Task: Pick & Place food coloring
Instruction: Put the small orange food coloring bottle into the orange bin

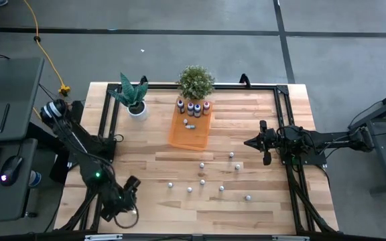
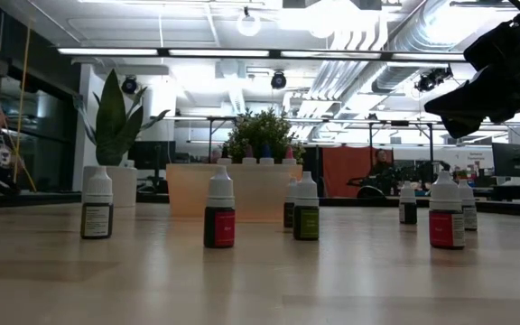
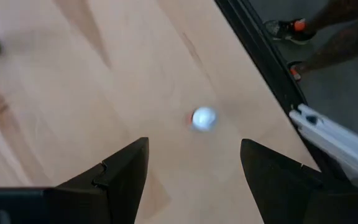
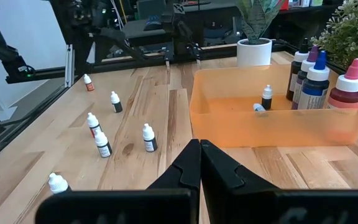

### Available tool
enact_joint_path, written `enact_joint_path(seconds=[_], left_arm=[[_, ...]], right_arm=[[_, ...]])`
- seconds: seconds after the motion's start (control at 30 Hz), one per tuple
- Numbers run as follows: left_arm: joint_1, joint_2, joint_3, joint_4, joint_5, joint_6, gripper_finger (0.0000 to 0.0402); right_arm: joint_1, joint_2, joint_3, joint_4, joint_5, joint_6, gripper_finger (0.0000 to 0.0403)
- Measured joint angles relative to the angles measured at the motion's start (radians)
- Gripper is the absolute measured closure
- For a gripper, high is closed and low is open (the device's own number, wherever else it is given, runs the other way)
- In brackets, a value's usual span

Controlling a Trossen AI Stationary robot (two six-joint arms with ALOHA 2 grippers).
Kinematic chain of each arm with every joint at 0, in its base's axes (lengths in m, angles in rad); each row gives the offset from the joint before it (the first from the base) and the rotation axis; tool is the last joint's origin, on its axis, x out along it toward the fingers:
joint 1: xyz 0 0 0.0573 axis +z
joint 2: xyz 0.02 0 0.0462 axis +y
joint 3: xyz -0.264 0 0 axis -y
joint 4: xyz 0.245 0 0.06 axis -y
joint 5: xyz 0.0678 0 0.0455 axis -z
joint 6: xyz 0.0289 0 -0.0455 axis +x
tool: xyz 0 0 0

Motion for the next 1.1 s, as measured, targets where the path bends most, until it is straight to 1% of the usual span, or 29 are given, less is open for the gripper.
enact_joint_path(seconds=[0.27, 0.5, 0.83, 1.1], left_arm=[[0.002, 0.125, 0.095, -0.008, -0.001, 0.062, 0.0151], [0.002, 0.186, 0.120, -0.011, 0.004, 0.074, 0.0151], [-0.006, 0.221, 0.122, -0.028, 0.006, 0.009, 0.0151], [-0.012, 0.268, 0.122, -0.030, 0.019, -0.117, 0.0151]], right_arm=[[0.000, 0.000, 0.000, 0.000, 0.000, 0.000, 0.0402], [0.000, 0.000, 0.000, -0.001, 0.000, 0.000, 0.0402], [0.000, 0.000, 0.000, -0.003, -0.001, 0.000, 0.0402], [0.000, 0.000, 0.000, -0.003, -0.001, 0.000, 0.0402]])
